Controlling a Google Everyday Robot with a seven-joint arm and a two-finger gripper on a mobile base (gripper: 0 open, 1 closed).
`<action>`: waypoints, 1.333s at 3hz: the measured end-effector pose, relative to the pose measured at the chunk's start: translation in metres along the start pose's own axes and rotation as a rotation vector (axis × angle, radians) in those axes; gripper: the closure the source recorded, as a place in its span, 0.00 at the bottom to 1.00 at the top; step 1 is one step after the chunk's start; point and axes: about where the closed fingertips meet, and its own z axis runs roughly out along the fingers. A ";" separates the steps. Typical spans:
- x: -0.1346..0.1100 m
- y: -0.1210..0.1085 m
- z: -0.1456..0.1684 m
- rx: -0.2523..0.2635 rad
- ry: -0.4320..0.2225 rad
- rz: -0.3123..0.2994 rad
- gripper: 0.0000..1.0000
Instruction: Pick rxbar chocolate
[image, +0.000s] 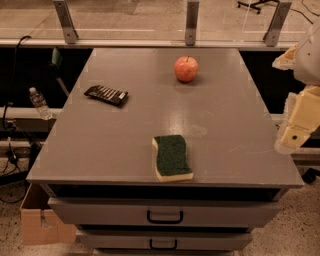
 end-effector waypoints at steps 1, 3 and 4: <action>0.000 0.000 0.000 0.000 0.000 0.000 0.00; -0.098 -0.006 0.063 -0.131 -0.195 -0.072 0.00; -0.172 -0.011 0.089 -0.174 -0.298 -0.123 0.00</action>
Offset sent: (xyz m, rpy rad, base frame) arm 0.0288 0.0629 -0.0261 0.1650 0.0476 0.1246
